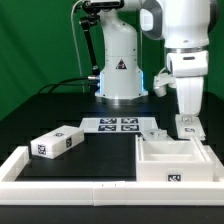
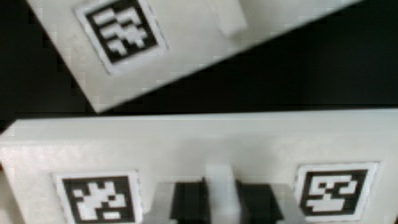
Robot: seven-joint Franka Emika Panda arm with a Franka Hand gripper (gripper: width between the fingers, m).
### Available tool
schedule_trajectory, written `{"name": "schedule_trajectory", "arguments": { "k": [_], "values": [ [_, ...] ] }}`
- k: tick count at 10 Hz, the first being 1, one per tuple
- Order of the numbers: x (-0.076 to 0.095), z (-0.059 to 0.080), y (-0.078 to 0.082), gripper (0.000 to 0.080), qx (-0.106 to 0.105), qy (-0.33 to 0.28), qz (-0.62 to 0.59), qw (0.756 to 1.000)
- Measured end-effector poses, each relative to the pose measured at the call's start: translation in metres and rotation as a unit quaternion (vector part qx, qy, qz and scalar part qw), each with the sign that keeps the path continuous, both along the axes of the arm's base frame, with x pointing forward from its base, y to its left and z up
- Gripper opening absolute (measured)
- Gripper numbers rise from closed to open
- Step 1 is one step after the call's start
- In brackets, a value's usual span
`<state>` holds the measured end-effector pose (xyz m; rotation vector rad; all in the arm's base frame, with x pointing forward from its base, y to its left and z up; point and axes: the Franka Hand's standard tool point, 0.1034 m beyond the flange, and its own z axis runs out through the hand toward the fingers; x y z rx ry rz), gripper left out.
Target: Assemble cabinet
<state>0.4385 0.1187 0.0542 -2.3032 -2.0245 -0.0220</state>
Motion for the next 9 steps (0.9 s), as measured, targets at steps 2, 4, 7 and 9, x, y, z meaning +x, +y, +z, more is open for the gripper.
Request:
{"name": "schedule_trajectory", "arguments": {
  "k": [2,4,7,9],
  "values": [
    [0.001,0.000,-0.006,0.0068,0.000,0.000,-0.007,1.000],
    [0.001,-0.001,-0.006,0.0068,0.000,0.001,-0.007,1.000],
    [0.007,0.002,-0.019,0.0068,0.002,-0.006,0.026,1.000],
    [0.011,0.005,-0.024,0.0068,0.001,-0.010,0.023,1.000]
  ]
}}
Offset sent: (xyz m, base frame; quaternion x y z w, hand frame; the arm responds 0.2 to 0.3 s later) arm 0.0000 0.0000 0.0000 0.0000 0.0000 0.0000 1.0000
